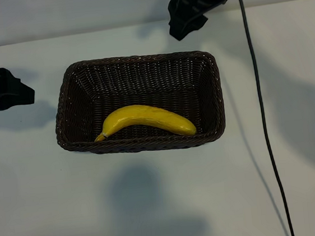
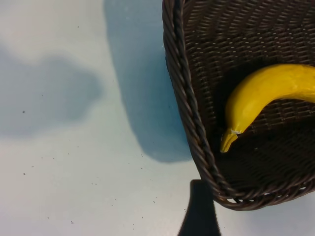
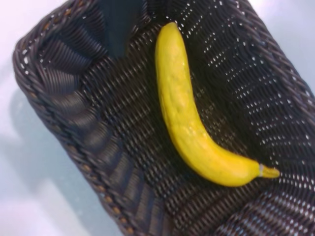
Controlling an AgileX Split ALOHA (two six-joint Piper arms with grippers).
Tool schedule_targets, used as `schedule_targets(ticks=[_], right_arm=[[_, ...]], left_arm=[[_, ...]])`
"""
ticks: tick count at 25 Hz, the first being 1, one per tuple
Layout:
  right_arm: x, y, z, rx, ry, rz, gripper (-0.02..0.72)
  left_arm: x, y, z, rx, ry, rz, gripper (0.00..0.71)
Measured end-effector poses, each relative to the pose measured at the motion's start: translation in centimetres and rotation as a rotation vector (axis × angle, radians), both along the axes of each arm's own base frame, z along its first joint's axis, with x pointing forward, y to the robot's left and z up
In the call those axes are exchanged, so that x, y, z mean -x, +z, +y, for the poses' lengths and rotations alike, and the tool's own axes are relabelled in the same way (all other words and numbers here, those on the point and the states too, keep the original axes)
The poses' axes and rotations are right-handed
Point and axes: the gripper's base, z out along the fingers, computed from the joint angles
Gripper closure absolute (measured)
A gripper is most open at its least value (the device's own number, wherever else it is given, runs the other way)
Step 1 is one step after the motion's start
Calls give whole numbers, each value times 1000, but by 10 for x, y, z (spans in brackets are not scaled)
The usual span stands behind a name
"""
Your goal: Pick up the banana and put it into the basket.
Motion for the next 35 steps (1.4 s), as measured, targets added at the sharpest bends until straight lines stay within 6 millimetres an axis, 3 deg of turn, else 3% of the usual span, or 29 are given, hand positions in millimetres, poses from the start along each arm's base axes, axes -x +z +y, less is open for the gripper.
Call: schedule_targets(ticks=[3, 11, 17, 24, 35], right_arm=[[5, 1, -3, 1, -22, 13, 108], [15, -19, -9, 42, -34, 91, 108], [18, -14, -11, 32, -50, 87, 109], [26, -27, -15, 63, -52, 134, 110], [26, -27, -15, 61, -52, 135, 110]], left_arm=[[0, 0, 0, 0, 1, -2, 124], [0, 0, 0, -1, 2, -5, 124], [0, 0, 0, -1, 3, -6, 124], [-1, 0, 0, -3, 1, -8, 124], [-1, 1, 0, -2, 4, -13, 124]])
